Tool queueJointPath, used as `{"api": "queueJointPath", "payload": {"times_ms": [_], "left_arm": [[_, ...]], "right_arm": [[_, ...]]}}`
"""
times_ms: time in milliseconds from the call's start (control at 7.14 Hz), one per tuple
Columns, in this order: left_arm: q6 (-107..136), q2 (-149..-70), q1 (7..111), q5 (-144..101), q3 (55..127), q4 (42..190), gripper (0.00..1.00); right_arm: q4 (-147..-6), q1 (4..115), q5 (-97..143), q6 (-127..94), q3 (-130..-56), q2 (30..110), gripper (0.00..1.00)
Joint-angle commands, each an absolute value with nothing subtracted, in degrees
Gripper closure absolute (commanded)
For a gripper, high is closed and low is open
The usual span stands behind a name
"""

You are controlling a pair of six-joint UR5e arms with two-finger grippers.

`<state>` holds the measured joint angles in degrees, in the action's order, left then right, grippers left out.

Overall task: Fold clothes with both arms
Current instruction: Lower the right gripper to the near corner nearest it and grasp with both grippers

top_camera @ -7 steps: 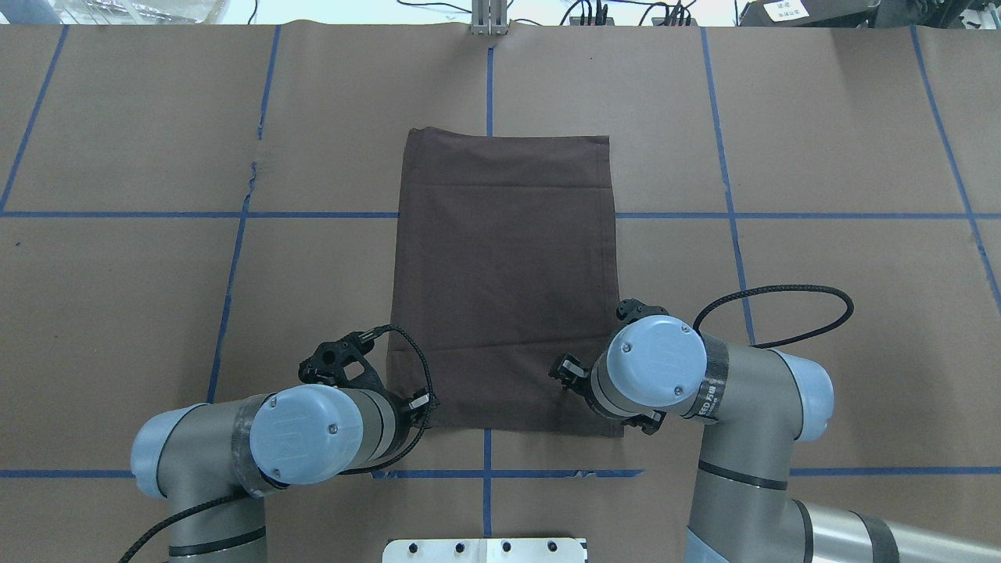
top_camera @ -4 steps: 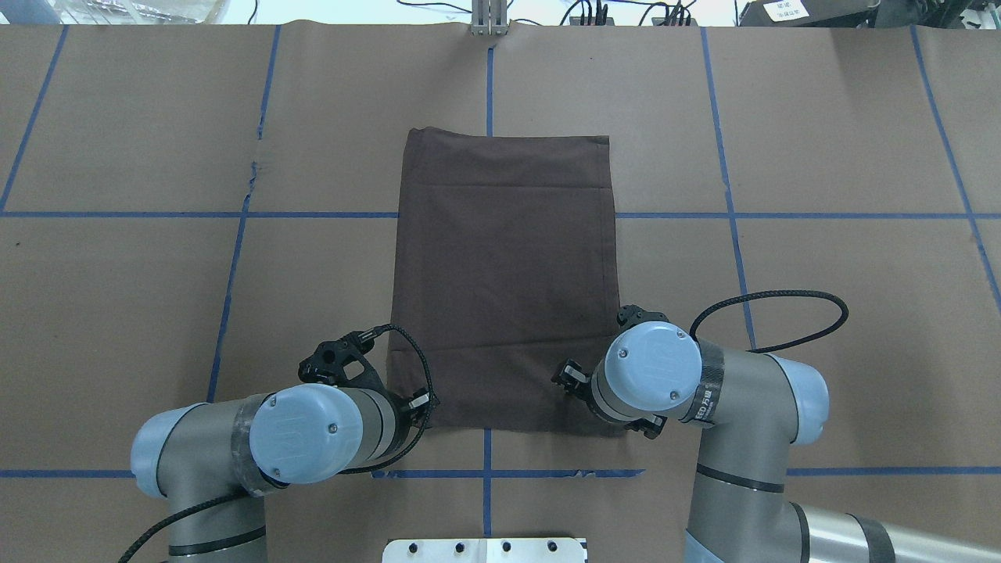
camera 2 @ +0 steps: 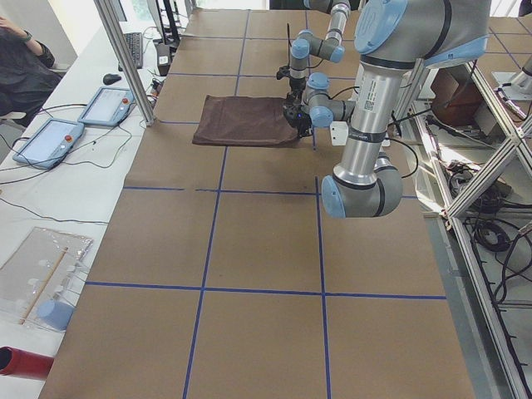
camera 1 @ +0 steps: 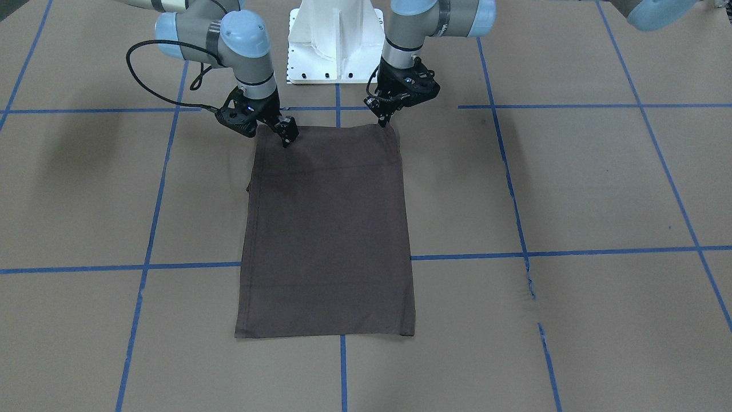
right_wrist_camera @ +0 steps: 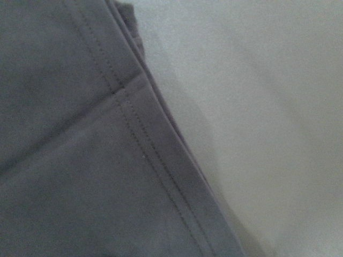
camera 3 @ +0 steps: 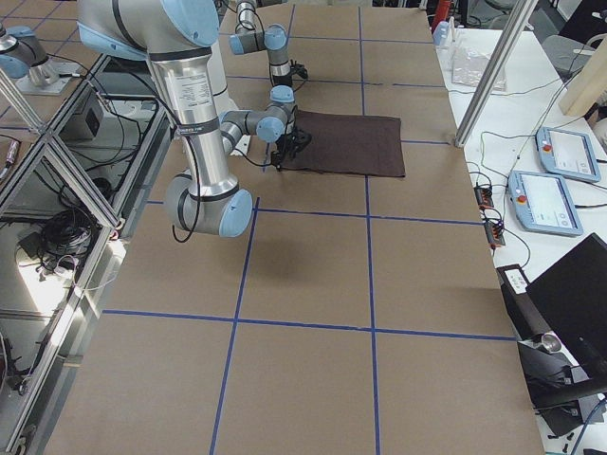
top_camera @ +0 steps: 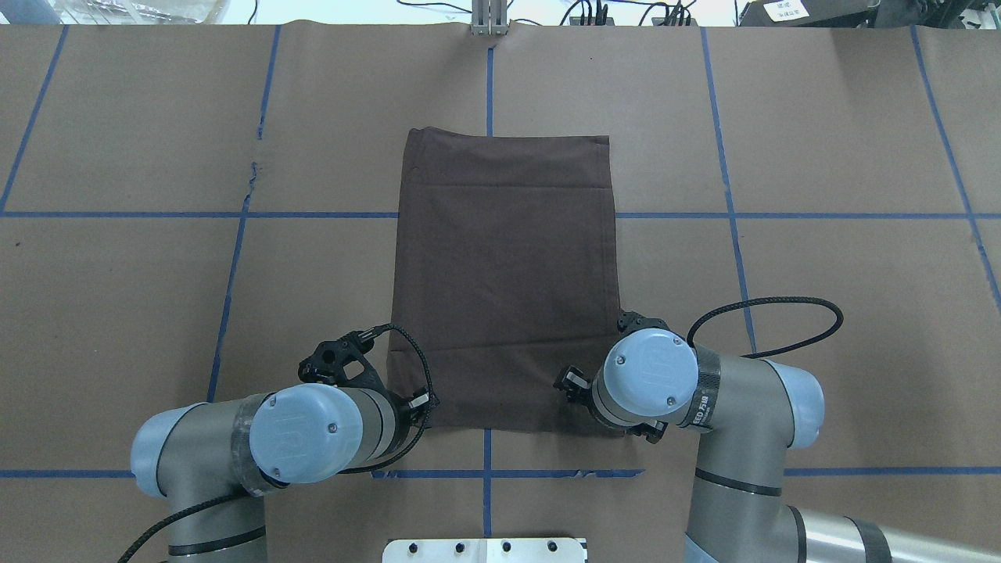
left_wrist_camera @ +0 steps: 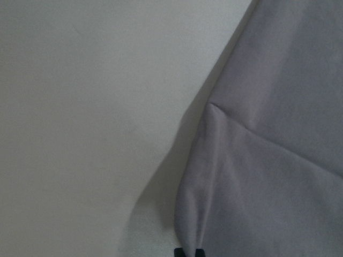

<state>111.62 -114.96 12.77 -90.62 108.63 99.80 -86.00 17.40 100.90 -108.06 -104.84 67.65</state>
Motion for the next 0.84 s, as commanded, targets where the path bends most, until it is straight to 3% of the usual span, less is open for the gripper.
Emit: {"api": "queueJointPath", "payload": {"times_ms": [0, 280, 420, 700], "left_arm": [[111.6, -115.0, 12.8, -90.6, 108.6, 99.8, 1.0], [111.6, -114.9, 12.8, -90.6, 108.5, 99.8, 1.0], [111.6, -115.0, 12.8, -90.6, 108.6, 99.8, 1.0], [111.6, -115.0, 12.8, -90.6, 108.6, 99.8, 1.0]], "right_arm": [[-86.0, 17.4, 100.9, -107.9, -104.6, 67.6, 0.01], [-86.0, 17.5, 100.9, -107.9, -104.7, 67.4, 0.74], [-86.0, 17.8, 100.9, -107.8, -104.7, 67.3, 0.96], [-86.0, 18.3, 101.1, -107.6, -104.8, 67.1, 1.0]]}}
